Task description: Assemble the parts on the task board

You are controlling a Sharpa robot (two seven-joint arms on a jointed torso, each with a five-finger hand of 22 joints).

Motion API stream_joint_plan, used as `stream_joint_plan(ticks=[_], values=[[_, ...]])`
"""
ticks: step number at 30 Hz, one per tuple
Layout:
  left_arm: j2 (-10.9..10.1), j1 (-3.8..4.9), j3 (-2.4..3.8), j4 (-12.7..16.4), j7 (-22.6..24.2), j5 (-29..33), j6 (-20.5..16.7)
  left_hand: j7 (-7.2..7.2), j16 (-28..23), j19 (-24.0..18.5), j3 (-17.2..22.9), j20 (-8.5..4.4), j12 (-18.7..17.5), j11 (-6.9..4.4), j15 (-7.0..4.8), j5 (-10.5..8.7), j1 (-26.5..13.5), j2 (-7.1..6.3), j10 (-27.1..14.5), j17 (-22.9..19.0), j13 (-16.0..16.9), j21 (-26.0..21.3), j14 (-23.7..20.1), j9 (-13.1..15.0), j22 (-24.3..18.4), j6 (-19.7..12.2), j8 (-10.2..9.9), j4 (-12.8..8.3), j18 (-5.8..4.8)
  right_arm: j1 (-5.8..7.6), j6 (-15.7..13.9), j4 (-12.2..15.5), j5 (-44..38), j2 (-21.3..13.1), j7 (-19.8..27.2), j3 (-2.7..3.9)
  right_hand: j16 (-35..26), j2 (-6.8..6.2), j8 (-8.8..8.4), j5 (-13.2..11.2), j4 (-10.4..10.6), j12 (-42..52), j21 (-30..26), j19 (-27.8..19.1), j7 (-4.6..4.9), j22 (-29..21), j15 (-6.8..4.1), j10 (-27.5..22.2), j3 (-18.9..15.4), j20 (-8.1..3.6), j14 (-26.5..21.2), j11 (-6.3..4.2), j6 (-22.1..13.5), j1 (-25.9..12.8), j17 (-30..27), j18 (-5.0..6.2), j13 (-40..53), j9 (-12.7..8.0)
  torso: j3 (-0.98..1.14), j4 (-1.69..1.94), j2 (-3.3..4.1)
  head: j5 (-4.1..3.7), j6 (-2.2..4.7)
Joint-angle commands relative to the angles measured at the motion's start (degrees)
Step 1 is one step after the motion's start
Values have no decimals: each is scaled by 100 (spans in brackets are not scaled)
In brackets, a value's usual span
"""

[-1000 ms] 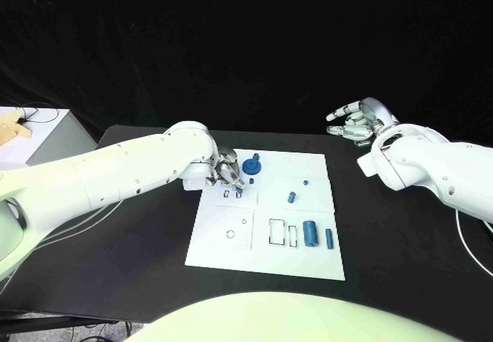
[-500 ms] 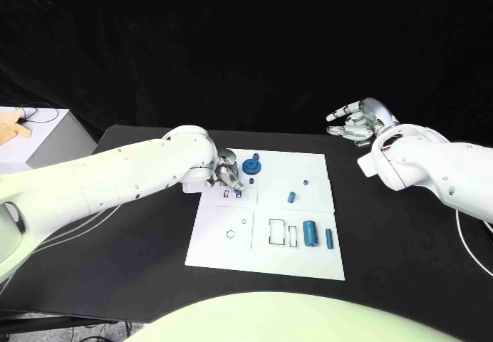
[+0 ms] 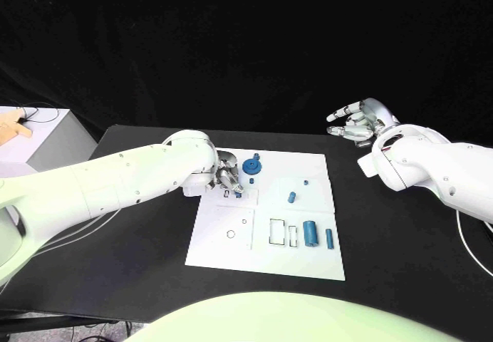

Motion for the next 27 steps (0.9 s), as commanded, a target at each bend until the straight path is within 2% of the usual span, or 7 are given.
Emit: stream_joint_plan(ticks=[1,27], values=[[1,-11,6,31,63,-152,-92,10,20,30,1325,10,12,9,-34,22,9,54,26,1068,-1,10,455,7,2,28,-18,-1367,-116,-3,79,10,-20,3,22,1,-24,-30,26,28,14,-38,-3,217,11,954,-15,-36,-20,-16,460,4,-46,23,992,50,480,-9,0,0,1,-7,1],[-20,-43,10,94,63,-137,-72,9,17,33,1331,8,9,8,-36,24,5,53,30,1060,1,13,453,8,5,34,-24,-1372,-116,-11,99,3,-20,9,10,-1,-24,-30,26,28,14,-38,-3,217,11,954,-15,-36,-20,-16,460,4,-46,23,992,50,480,-9,3,3,-1,-6,1]])
